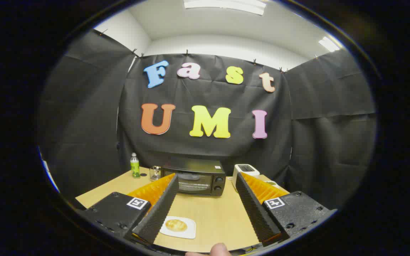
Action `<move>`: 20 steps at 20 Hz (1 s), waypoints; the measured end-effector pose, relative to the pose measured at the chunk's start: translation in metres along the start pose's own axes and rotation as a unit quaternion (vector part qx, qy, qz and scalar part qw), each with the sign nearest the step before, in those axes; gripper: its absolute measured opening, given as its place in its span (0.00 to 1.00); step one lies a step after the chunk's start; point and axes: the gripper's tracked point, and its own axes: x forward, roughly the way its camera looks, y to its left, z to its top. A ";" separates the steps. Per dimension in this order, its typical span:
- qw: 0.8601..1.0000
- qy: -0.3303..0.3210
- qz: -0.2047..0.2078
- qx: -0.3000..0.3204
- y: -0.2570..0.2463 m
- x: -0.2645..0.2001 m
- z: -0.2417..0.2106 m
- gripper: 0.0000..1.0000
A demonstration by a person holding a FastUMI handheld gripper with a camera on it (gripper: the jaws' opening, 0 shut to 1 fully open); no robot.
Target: Open the toaster oven, put the food inside, and close the toaster oven door.
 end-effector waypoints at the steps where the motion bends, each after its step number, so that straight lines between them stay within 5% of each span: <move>1: 1.000 0.001 0.002 0.000 0.002 0.000 0.002 1.00; 20: 0.999 0.016 -0.028 0.023 -0.011 0.012 -0.013 1.00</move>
